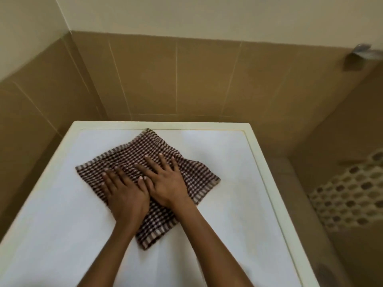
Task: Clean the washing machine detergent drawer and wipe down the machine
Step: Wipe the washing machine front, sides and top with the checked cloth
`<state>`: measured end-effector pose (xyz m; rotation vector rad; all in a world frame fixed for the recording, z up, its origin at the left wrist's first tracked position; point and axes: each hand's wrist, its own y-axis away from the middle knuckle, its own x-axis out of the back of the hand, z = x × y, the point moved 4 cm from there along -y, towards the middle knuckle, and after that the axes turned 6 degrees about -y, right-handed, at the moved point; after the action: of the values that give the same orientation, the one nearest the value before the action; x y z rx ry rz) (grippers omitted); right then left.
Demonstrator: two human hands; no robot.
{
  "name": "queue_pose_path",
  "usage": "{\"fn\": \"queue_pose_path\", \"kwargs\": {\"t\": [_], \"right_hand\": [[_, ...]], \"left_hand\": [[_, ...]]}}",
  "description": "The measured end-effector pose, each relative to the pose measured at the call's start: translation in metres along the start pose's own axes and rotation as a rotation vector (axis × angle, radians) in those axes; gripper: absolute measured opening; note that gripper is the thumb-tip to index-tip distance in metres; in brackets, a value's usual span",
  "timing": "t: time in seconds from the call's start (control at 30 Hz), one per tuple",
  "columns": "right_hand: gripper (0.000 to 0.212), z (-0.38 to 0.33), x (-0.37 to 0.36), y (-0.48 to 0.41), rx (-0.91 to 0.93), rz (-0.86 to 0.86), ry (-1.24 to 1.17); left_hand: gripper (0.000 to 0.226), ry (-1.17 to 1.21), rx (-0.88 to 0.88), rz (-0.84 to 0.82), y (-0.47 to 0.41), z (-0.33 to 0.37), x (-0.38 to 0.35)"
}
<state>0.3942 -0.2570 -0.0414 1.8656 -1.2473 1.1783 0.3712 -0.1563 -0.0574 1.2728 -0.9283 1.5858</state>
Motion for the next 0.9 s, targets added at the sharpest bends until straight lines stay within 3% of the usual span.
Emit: {"fn": "queue_pose_path", "kwargs": {"t": [0.17,0.27,0.47,0.9], "right_hand": [[0.045,0.077,0.035,-0.003,-0.057,0.032,0.016],[0.046,0.133,0.058,-0.004,-0.147,0.056,0.054],[0.048,0.216,0.096,-0.003,-0.338,0.149,0.076],[0.048,0.22,0.095,0.072,-0.581,0.28,-0.002]], "left_hand": [[0.072,-0.054,-0.052,-0.034,-0.012,0.082,-0.013],[0.058,-0.047,-0.166,-0.049,-0.024,0.145,-0.025],[0.052,-0.057,-0.367,-0.098,-0.048,0.239,-0.04],[0.051,-0.114,-0.617,-0.173,0.003,0.266,-0.047]]}}
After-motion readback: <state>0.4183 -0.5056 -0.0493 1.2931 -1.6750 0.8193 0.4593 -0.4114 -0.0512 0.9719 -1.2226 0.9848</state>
